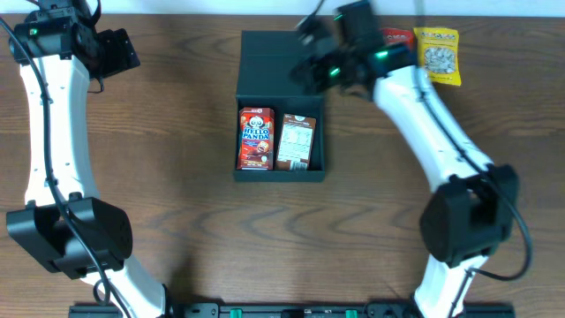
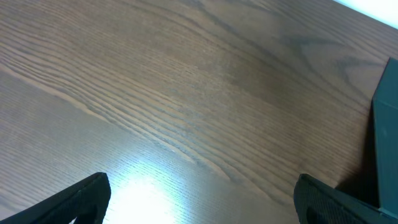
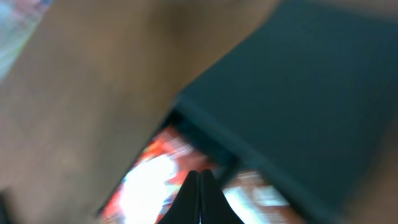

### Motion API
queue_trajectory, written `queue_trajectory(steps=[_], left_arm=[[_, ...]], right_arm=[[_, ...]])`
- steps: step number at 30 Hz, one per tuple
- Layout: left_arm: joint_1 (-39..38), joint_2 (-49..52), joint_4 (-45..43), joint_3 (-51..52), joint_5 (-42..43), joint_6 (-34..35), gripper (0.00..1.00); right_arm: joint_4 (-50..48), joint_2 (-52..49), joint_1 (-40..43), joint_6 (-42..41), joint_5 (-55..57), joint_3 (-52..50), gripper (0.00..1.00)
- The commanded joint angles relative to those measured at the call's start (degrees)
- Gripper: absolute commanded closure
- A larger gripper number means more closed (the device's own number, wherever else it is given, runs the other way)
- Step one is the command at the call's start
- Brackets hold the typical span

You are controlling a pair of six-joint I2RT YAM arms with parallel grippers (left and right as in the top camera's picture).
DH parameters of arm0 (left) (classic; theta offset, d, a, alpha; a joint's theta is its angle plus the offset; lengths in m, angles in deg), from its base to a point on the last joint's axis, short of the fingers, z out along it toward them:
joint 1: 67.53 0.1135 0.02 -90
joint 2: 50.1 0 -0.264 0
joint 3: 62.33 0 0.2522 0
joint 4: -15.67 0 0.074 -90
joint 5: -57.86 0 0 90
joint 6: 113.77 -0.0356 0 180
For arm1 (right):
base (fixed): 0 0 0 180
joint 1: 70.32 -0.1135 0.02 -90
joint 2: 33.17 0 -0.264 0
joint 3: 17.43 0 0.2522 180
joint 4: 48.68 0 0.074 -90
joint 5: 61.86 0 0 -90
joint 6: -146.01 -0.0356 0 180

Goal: Pack container
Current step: 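Withdraw the right gripper right toward the red Hacks candy bag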

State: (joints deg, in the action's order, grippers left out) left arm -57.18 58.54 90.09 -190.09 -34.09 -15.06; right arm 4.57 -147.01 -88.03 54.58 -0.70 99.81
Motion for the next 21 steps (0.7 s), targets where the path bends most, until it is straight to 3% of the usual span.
queue_trajectory(steps=[1,5,12,14,16,18,19,20,21], left_arm=[[0.2,-0.2,0.2,-0.9,-1.0,-0.8,0.05],[0.2,-0.2,0.1,-0.9,-1.0,-0.8,0.05],[0.2,-0.2,0.2,-0.9,-1.0,-0.8,0.05],[0.2,-0.2,0.2,-0.9,-1.0,-0.8,0.05],[0.2,-0.2,0.2,-0.9,-1.0,-0.8,0.05],[0.2,-0.2,0.2,-0.9,-1.0,-0.8,0.05],[0.2,-0.2,0.2,-0.9,-1.0,-0.8,0.05],[0.2,-0.2,0.2,-0.9,-1.0,-0.8,0.05],[0.2,-0.2,0.2,-0.9,-1.0,-0.8,0.05]], right_arm=[[-1.1,0.3,3.7,1.3,14.3,0.7,0.97],[-5.8,-1.4,7.8,1.3,27.0,0.7,0.98],[-12.7,-7.3,13.8,-1.4,28.2,0.7,0.98],[-12.6,-9.3,15.3,-2.8,28.2,0.7,0.94],[-12.6,-10.9,16.5,-3.9,28.2,0.7,0.84],[-12.4,-12.1,17.5,-3.9,28.2,0.7,0.66],[-12.3,-12.7,17.9,-3.9,28.2,0.7,0.54],[-12.0,-13.1,18.5,-3.9,28.2,0.7,0.3],[-12.0,-13.5,18.9,-3.9,28.2,0.7,0.12]])
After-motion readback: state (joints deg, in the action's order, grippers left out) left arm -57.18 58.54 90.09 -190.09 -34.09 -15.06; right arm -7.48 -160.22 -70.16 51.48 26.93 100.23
